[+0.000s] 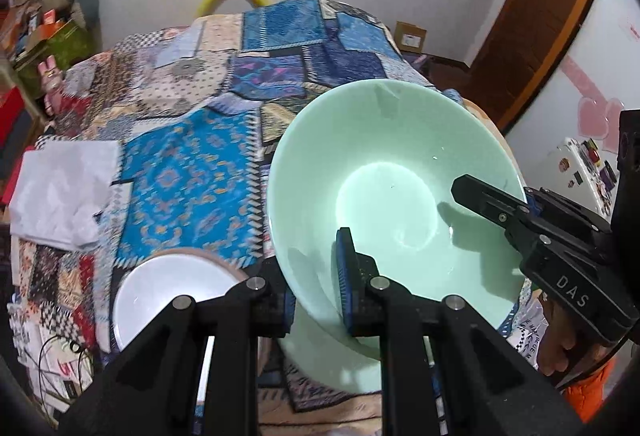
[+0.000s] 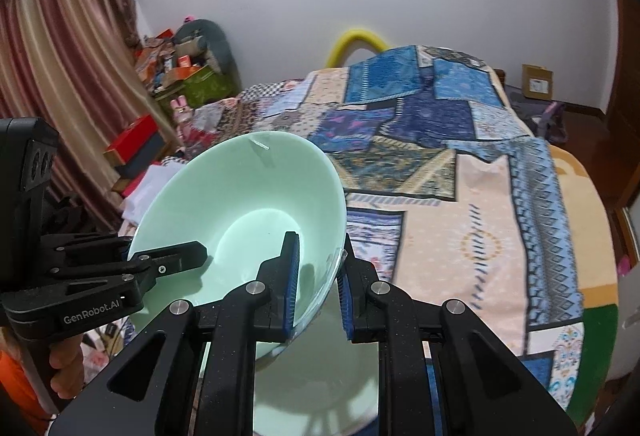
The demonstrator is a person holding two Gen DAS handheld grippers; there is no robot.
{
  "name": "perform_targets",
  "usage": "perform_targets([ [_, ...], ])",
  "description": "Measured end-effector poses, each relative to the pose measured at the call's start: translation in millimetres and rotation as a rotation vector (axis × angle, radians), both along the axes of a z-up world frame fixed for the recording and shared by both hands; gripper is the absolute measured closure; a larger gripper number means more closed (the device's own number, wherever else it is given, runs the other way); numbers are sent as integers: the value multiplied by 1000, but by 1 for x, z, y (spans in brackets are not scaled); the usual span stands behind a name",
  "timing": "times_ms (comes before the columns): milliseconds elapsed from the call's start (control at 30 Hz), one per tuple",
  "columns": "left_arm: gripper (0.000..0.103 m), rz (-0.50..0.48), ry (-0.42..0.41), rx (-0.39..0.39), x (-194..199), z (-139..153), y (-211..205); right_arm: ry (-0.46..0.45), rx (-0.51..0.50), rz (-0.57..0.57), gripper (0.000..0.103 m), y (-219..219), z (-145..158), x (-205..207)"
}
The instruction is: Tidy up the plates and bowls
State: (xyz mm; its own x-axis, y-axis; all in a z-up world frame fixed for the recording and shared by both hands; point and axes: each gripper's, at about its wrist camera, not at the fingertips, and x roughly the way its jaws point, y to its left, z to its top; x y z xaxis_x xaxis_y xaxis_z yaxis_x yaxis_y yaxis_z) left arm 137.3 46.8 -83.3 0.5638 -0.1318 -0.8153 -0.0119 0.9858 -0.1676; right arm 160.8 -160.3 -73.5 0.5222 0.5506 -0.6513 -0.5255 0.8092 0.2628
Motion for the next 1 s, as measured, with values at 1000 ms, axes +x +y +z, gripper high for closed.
perform_targets([
  [1000, 87, 207, 43, -40, -78, -37, 128, 56, -30, 234, 85, 133, -25, -43],
])
